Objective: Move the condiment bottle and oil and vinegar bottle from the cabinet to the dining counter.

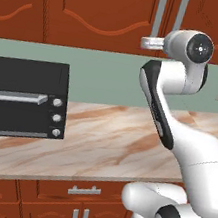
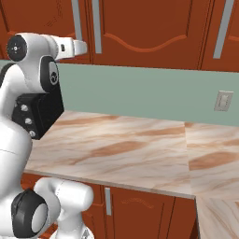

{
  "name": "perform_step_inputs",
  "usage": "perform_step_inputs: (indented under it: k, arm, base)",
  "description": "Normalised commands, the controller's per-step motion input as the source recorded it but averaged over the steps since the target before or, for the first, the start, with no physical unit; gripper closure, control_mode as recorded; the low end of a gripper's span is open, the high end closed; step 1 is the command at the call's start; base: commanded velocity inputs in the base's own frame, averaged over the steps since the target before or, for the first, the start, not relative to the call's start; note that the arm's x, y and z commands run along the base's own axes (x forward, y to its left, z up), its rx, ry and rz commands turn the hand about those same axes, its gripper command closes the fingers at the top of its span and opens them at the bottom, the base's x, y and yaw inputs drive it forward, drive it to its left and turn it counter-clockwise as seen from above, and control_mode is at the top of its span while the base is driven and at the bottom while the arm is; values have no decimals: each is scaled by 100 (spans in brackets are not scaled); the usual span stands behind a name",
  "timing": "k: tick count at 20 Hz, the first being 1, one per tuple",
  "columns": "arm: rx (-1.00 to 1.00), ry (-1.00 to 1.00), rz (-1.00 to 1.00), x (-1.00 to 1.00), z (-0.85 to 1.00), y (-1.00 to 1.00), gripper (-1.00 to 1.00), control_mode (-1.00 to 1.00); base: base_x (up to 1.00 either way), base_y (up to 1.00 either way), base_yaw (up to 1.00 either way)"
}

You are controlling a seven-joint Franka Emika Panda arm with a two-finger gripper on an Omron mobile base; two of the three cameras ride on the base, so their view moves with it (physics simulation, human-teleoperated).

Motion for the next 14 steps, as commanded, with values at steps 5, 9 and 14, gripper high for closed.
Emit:
perform_step_inputs:
  k: [5,9,14]
  arm:
    - [1,2,-9,9,45,3,-100,-100]
    - [10,2,-7,6,31,1,-100,-100]
    - [18,6,-2,23,16,0,-100,-100]
  base:
    - [0,0,0]
    - [0,0,0]
    - [0,0,0]
